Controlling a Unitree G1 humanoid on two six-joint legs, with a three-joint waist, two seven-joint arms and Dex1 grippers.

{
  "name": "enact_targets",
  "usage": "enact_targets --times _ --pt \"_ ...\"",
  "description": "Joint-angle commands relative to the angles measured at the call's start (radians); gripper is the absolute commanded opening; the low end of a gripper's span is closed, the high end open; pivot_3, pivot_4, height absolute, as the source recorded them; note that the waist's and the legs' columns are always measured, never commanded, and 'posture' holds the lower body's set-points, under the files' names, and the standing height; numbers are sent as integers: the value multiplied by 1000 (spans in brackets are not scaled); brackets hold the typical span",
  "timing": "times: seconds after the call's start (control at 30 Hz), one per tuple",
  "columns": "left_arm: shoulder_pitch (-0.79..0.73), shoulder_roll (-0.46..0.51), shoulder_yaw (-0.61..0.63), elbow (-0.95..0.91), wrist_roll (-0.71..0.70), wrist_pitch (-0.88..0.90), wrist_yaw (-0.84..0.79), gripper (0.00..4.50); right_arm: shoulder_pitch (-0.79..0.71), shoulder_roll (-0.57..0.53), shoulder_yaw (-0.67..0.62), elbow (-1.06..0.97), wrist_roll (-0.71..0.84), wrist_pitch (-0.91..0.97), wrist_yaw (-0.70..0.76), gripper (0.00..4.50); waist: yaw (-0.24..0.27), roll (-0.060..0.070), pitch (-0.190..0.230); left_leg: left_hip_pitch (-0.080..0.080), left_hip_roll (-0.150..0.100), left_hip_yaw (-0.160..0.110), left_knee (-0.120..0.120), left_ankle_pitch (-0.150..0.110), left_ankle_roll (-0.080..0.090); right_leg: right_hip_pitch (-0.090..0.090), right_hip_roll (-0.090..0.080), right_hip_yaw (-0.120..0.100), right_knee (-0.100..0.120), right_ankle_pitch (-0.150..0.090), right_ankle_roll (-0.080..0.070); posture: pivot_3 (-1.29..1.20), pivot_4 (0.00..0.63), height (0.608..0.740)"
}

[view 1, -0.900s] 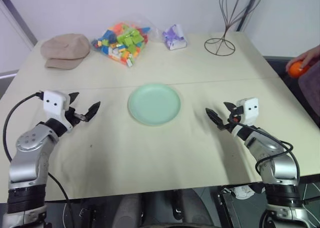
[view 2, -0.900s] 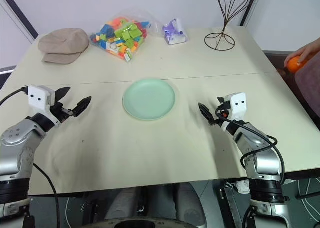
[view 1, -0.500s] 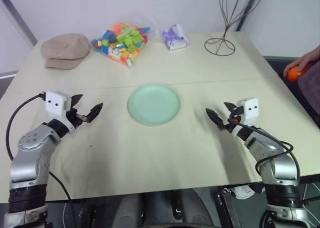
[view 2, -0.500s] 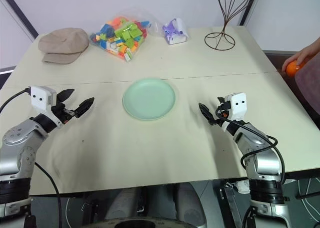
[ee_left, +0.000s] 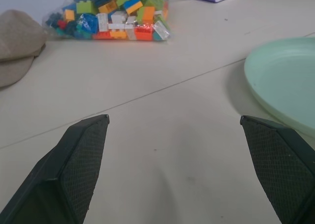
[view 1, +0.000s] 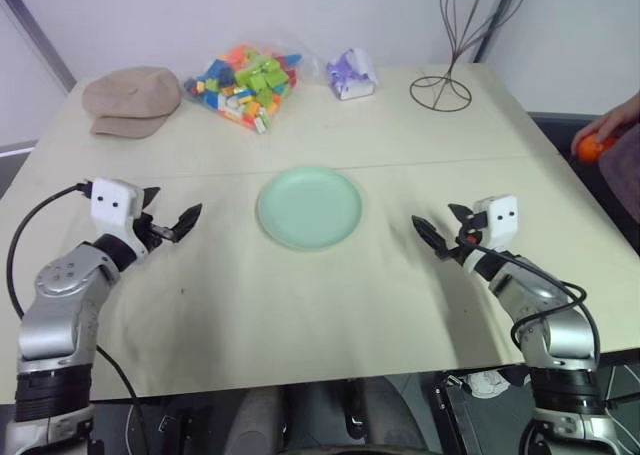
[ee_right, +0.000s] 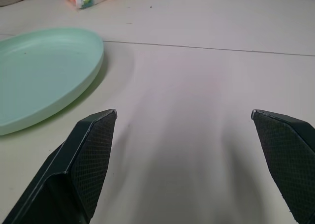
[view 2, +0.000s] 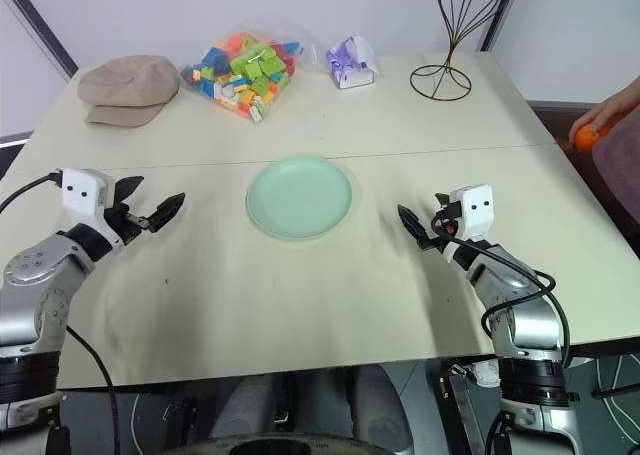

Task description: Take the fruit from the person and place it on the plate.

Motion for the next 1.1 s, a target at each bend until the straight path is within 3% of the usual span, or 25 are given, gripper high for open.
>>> enact_targets --times 0.03,1.1 --pt "-16 7 11 -31 -13 10 6 4466 -10 -7 -26 -42 10 -14 -1 4500 0 0 0 0 0 0 0 0 0 0 0 0 0 0 0 0 150 740" --pt "-7 14 19 -52 -37 34 -14 4466 -6 -2 -31 -54 16 -8 -12 4500 0 0 0 0 0 0 0 0 0 0 0 0 0 0 0 0 150 740"
